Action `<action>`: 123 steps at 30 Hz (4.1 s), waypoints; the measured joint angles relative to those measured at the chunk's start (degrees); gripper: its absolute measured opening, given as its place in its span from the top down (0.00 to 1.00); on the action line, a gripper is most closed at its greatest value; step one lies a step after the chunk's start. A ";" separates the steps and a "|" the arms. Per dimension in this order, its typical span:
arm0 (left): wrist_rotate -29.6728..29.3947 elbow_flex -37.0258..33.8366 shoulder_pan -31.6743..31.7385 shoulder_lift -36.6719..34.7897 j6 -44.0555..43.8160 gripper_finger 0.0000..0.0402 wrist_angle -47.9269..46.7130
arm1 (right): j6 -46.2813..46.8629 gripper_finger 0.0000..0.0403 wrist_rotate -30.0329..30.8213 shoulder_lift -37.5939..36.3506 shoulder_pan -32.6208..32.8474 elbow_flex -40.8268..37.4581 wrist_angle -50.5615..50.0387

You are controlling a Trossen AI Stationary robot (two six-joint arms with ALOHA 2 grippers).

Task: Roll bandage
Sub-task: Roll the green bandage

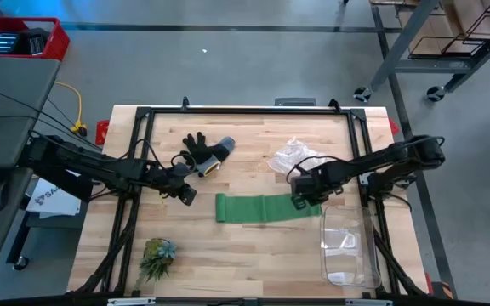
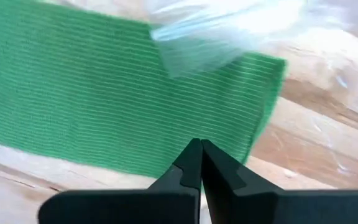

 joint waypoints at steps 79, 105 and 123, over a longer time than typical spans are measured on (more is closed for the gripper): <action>11.38 8.45 -1.22 30.09 -23.21 1.00 18.75 | 3.22 1.00 1.63 10.31 1.90 0.22 25.20; 6.78 16.19 0.07 24.09 -10.91 1.00 28.09 | 2.04 1.00 1.43 10.40 1.92 0.13 25.88; 1.89 16.26 2.96 13.71 -5.08 1.00 9.88 | 3.64 1.00 4.54 1.91 1.92 -0.11 14.08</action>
